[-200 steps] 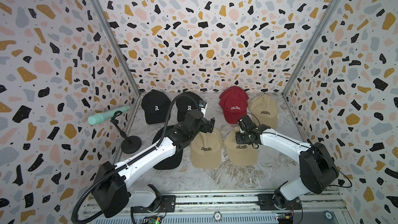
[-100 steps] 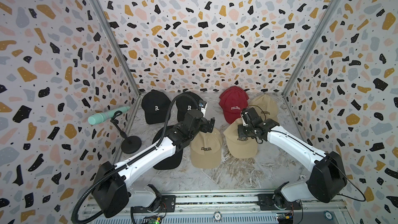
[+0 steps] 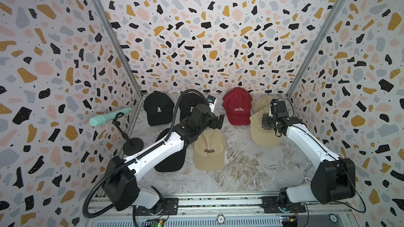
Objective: Stack the baseball caps by color
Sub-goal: Place the baseball cap on the baseball cap.
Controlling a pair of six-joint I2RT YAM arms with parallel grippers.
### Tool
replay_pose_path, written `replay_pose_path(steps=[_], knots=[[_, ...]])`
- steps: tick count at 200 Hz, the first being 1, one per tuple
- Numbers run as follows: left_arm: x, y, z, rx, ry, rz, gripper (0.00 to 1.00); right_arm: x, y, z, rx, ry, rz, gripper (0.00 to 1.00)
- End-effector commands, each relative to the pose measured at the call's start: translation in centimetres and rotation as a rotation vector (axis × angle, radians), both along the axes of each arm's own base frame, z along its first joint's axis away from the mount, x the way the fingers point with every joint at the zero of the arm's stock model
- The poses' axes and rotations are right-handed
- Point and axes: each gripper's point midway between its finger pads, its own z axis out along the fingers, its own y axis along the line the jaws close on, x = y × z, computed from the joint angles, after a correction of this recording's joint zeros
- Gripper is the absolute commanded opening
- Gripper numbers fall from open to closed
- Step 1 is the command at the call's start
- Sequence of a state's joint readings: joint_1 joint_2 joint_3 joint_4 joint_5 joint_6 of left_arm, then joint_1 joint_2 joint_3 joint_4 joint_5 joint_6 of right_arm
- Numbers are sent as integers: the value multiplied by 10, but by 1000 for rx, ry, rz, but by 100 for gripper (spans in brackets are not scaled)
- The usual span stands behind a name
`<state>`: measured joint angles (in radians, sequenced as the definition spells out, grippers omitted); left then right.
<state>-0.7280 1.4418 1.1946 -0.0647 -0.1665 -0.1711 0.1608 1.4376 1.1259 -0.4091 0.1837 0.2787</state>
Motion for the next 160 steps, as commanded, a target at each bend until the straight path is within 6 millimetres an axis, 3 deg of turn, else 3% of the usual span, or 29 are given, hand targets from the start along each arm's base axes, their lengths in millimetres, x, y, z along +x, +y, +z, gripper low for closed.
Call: replay_pose_path(steps=[1,81,115,160], knots=[[8,-9,21,-38,-44,-20,100,33,-12,23,-11,-96,-9,0],[32,-24,22,16,-50,-9,100,99,-50,14,-36,-146,-36,0],[43,-32,20,45,-49,-8,100,116,-60,5,-34,-140,-31,0],[51,-36,15,61,-42,0,100,129,-59,-15,-56,-93,7,1]])
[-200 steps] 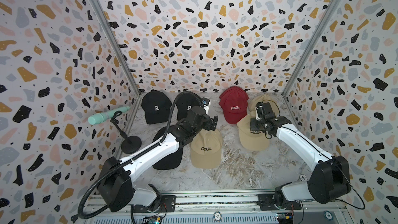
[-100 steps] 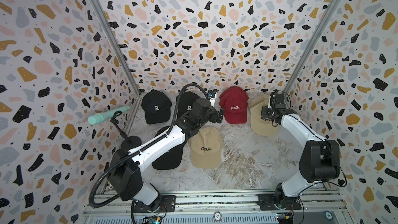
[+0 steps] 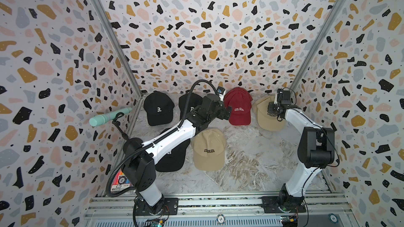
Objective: Stack the baseball caps by color
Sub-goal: Place the baseball cap on the baseball cap.
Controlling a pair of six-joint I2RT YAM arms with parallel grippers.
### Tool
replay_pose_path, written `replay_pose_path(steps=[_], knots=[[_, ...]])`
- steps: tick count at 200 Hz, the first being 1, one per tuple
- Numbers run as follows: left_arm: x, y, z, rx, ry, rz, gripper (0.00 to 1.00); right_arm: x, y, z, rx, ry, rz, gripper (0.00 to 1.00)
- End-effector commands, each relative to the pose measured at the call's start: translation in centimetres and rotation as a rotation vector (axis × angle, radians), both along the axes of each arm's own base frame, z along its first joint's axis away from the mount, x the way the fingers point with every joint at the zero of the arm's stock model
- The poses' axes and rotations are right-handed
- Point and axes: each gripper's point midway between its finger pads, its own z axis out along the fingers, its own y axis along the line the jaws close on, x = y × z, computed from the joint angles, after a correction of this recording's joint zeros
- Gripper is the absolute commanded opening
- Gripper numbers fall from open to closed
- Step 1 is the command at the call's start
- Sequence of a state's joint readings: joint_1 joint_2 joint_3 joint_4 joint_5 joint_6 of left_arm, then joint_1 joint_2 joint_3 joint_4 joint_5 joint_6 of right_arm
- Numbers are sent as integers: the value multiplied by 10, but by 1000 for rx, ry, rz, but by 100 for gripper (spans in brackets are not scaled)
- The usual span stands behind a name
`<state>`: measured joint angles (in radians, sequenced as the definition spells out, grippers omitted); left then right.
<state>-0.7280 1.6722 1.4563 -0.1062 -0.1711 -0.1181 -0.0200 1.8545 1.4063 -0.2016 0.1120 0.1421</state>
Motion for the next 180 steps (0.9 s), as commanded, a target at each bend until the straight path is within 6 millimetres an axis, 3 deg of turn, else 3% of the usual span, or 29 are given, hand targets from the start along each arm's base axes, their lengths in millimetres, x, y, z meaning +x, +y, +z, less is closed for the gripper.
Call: replay_pose_path(steps=[1,46,120,159,180], knots=[[6,3,8,10,-23,17,100,11,4,16,-18,-37,43,1],[9,2,5,3,-13,30,100,13,1,4,-22,9,56,2],[7,3,1,-22,-1,40,100,20,-2,-36,20,104,59,4],[2,9,-1,-31,0,50,100,19,-2,-38,16,108,63,6],[-1,13,-2,-36,-2,56,100,19,-1,-28,19,93,68,6]])
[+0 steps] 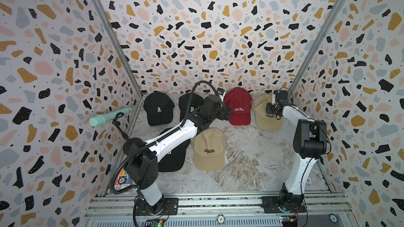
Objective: Stack the baseball caps by color
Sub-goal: Place the baseball cap on the baseball cap.
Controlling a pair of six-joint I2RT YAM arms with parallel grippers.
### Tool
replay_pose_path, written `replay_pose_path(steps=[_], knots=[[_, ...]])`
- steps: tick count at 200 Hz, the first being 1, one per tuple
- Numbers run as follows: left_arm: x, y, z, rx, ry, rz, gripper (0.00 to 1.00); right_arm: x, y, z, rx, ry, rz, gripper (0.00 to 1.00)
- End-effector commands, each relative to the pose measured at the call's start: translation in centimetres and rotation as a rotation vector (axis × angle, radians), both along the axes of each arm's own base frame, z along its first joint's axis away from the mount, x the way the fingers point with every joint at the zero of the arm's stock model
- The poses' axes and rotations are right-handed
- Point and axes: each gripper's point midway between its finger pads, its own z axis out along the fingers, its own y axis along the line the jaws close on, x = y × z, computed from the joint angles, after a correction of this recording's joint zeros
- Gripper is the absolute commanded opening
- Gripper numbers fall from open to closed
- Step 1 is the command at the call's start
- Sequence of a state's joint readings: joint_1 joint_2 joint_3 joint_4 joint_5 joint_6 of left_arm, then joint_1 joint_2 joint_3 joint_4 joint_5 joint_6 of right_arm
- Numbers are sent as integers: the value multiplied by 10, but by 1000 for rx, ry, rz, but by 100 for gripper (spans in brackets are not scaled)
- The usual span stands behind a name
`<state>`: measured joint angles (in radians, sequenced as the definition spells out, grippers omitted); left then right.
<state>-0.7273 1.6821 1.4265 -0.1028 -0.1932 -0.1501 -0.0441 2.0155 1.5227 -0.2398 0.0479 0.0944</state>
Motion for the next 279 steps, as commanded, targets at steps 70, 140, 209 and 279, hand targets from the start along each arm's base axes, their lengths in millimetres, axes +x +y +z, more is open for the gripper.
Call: replay_pose_path(steps=[70,140,209,279], knots=[[-12,21,13,-47,-45,41,100,-16,4,59,-65,0,74,8],[-21,29,5,-52,-36,46,100,-6,3,60,-95,4,118,12],[-21,36,9,-30,-44,65,100,6,3,35,-97,79,123,14],[-17,35,12,-12,-44,58,100,-16,4,10,-88,159,128,16]])
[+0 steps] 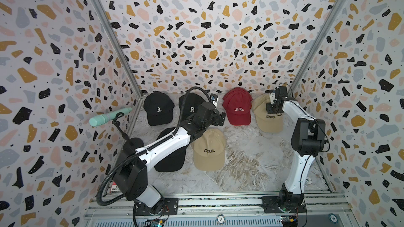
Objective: Stack the baseball caps by color
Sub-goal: Place the baseball cap on the baseball cap.
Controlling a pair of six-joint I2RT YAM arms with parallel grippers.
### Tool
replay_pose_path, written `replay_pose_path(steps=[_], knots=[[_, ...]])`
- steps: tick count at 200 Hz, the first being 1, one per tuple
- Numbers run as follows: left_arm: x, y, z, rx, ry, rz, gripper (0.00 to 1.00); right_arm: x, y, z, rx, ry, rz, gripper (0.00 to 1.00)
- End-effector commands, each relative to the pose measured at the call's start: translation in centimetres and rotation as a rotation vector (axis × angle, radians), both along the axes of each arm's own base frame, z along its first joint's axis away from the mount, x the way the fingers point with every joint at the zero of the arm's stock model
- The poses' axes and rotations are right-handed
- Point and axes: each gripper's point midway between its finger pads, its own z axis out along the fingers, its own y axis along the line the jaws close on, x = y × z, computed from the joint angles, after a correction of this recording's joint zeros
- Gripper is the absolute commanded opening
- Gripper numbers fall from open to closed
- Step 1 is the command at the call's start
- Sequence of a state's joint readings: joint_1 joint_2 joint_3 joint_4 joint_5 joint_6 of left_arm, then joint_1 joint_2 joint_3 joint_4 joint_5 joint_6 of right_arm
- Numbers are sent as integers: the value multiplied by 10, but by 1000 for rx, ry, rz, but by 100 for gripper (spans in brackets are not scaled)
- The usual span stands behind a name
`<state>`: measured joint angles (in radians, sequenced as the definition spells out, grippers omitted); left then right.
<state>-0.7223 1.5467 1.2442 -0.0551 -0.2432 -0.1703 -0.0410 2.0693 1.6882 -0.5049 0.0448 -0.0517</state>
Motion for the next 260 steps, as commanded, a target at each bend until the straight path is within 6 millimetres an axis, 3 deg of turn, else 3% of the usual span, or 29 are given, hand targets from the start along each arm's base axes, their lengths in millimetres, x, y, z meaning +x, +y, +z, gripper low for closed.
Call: replay_pose_path(steps=[1,23,47,101,142,172,197,205,224,260], knots=[[4,1,22,-12,-38,0,100,-4,1,12,-8,-4,8,16],[6,-1,24,-9,-42,-7,100,3,-1,12,-14,-12,-2,18],[5,0,26,-10,-43,-8,100,6,-5,12,-30,-15,-10,29],[-1,8,27,-9,-44,12,100,10,-3,-1,-4,10,-6,40],[-5,13,29,-17,-46,19,100,6,-1,19,7,-25,-7,51],[-10,20,33,-20,-54,28,100,-4,2,52,28,-85,-11,63],[-16,28,38,-17,-67,39,100,-16,7,86,59,-158,-16,88],[-19,32,39,-19,-71,44,100,-20,10,94,81,-179,-16,100],[-27,39,40,-24,-76,49,100,-32,22,105,132,-201,0,99],[-44,57,40,-43,-80,65,100,-59,45,102,153,-195,20,99]])
